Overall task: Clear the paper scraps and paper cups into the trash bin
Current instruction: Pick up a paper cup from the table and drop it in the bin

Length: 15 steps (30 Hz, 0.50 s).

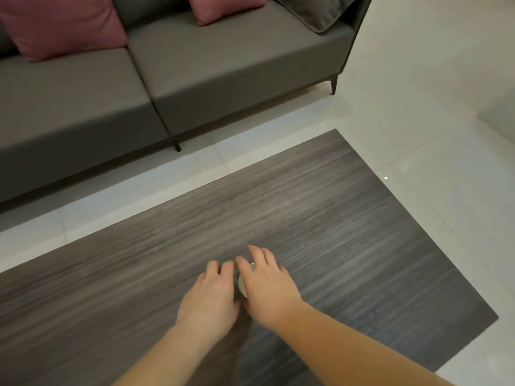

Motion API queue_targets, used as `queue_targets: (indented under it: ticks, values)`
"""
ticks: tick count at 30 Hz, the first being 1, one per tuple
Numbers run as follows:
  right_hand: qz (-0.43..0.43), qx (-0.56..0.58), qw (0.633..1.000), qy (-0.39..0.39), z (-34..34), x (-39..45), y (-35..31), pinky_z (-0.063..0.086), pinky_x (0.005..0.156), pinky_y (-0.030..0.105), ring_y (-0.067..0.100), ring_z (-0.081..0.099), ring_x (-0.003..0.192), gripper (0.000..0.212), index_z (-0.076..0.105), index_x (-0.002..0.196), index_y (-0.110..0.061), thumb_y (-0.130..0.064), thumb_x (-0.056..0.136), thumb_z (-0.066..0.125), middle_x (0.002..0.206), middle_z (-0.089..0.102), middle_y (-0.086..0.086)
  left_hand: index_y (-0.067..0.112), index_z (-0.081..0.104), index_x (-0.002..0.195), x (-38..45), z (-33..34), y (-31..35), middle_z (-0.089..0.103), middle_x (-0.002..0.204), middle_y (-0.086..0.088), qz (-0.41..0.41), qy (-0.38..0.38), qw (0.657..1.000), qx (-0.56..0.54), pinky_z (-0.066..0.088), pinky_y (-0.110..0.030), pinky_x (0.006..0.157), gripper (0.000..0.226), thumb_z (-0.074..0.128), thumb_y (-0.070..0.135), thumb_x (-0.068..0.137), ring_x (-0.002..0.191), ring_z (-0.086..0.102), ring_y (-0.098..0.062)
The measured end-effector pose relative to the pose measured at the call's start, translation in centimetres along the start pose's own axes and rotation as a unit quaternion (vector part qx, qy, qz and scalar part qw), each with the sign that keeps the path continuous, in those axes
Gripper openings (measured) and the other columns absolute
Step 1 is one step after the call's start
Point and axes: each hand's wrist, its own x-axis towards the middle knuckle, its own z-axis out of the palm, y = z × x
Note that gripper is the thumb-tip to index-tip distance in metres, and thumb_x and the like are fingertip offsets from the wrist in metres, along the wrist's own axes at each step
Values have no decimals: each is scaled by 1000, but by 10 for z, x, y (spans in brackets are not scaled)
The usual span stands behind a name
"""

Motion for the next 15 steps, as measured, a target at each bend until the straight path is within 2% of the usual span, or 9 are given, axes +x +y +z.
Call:
queue_targets:
  ticks: [4,7,15]
  values:
    - [1,-9,999,-38,3,9,5,47,92,48,34,23,136,67,26,144,-17,-13,88,61,151,18,14,28,32,136,9,4,1,40,127,2,-15,-10,1000,-10,49,-39,88,63,64,30,82,118,50,-22]
    - [1,-18,998,-55,3,13,9,47,86,46,35,33,126,61,31,140,-15,-10,88,61,140,29,15,28,33,134,11,4,4,41,126,2,-24,-22,999,-1,50,-39,88,58,62,30,83,117,50,-22]
    - [7,-21,999,-47,-24,11,36,47,79,42,35,38,117,59,36,131,-13,-4,81,66,130,33,16,28,34,131,22,-10,25,42,123,2,-9,-42,997,64,49,-38,87,59,65,36,82,118,49,-22]
